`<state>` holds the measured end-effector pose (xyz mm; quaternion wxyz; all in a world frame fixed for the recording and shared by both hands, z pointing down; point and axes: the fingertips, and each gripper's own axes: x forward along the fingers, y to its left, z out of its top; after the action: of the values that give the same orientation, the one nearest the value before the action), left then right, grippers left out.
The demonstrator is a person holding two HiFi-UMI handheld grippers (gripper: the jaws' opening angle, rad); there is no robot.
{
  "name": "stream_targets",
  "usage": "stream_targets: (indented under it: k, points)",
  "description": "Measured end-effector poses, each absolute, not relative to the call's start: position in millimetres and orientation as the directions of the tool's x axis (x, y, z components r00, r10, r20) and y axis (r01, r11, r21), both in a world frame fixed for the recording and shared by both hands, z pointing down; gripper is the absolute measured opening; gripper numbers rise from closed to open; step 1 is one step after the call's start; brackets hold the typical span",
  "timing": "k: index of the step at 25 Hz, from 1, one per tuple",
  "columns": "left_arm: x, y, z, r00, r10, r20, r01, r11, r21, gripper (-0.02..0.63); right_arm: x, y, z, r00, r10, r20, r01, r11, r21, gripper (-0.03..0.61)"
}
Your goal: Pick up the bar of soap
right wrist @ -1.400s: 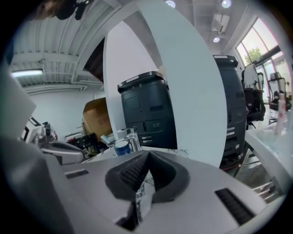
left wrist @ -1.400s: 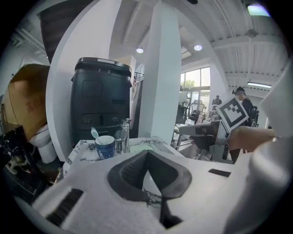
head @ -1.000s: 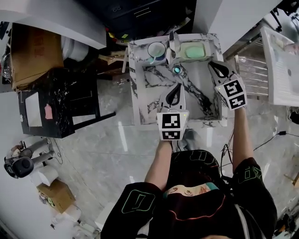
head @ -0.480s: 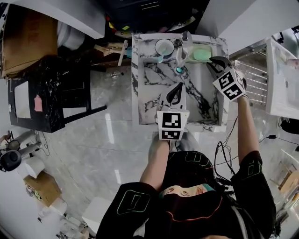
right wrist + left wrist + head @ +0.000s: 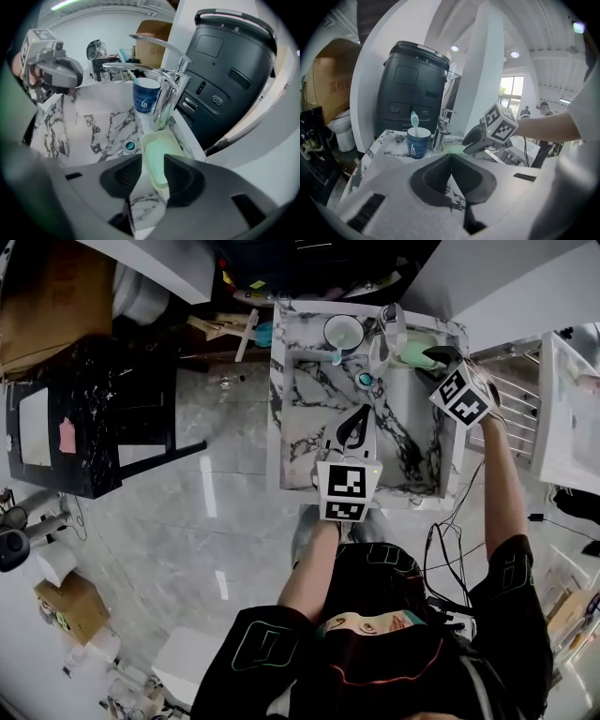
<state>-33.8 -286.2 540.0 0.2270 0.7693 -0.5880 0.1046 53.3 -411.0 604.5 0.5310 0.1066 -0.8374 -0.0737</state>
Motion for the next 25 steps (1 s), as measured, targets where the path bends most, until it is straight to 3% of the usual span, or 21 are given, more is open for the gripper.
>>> stream_targets:
  k: [10,18,25]
  points:
    - [-40.1,-287.7,543.3,0.282,-0.857,0.432,-0.954,-0.2,0.225,0.008,49.7,-413.0,626.0,-0.343,-0.151,0.927,-0.038,0.988,0.147,0.211]
    - [-48.0,-289.3,547.4,0.274,-0.856,0.439,-0.955,-0.189,0.228,0.009,45.0,-423.0,629.4,-0.311,-0.158,0.937,0.011,0.985,0.17,0.246]
    - [-48.9,-291.7,549.0,0.277,-0.854,0.44,-0.954,-0.19,0.231,0.008,42.9,-431.5,637.1,-0.314,-0.137,0.939,-0.03,0.99,0.135,0.271]
